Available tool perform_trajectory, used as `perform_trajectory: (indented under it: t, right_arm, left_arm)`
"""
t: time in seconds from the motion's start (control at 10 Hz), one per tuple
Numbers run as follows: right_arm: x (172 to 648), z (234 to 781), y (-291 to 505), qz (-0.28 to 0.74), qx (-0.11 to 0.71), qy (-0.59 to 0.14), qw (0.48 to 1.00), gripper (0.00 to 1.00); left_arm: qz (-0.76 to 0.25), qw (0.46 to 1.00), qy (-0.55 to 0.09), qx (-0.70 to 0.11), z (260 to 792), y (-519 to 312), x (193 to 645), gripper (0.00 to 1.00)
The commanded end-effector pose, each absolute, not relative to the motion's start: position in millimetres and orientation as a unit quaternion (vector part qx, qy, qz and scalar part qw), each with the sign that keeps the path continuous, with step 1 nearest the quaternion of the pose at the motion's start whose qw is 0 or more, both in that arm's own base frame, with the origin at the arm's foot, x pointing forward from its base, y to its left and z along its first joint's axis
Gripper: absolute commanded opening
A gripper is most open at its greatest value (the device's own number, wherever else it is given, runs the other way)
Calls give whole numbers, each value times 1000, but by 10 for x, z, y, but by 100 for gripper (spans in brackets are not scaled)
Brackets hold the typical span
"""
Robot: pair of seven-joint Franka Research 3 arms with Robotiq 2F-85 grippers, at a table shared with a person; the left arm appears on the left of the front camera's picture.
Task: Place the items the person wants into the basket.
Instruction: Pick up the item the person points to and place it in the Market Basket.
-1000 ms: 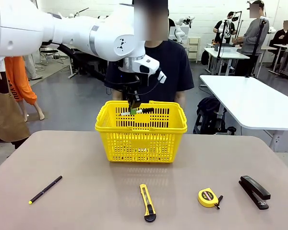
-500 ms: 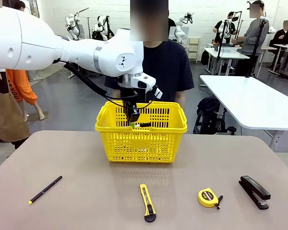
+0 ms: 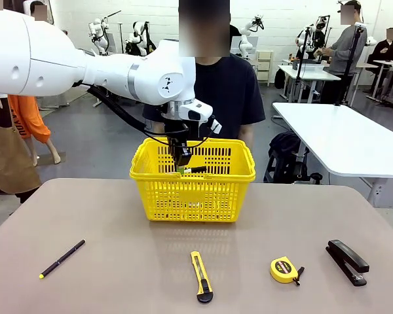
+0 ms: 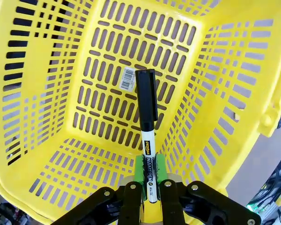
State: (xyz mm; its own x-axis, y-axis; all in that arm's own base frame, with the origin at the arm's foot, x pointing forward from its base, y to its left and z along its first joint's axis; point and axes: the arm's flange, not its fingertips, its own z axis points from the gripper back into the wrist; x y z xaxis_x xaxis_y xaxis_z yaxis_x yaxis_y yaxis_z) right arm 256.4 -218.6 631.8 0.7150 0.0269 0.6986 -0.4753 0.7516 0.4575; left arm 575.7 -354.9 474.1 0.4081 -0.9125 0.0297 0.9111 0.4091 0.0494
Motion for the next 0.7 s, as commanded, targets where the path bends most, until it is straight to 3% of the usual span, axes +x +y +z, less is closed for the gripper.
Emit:
perform_trajectory:
  t: [0.0, 0.1, 0.2, 0.3, 0.4, 0.6]
  right_arm:
    - [2575, 6315, -2187, 150, 330, -354, 862, 100]
    - [2575, 6315, -2187, 150, 330, -354, 862, 100]
    - [2575, 6315, -2187, 150, 330, -354, 862, 100]
    - [2575, 6315, -2187, 150, 330, -354, 862, 100]
    - [2575, 6315, -2187, 150, 330, -354, 862, 100]
    - [2575, 6315, -2187, 150, 330, -354, 862, 100]
  left_arm:
    - [-514, 857, -40, 17, 4738, -3551, 5786, 11]
    - [-509, 860, -39, 16, 4744, -3550, 5804, 33]
    - [-508, 861, -38, 15, 4742, -3555, 5804, 71]
    - [-507, 861, -40, 15, 4741, -3556, 5805, 93]
    - [-507, 861, -40, 16, 4740, -3548, 5810, 100]
    - [-505, 862, -40, 17, 4740, -3541, 5817, 100]
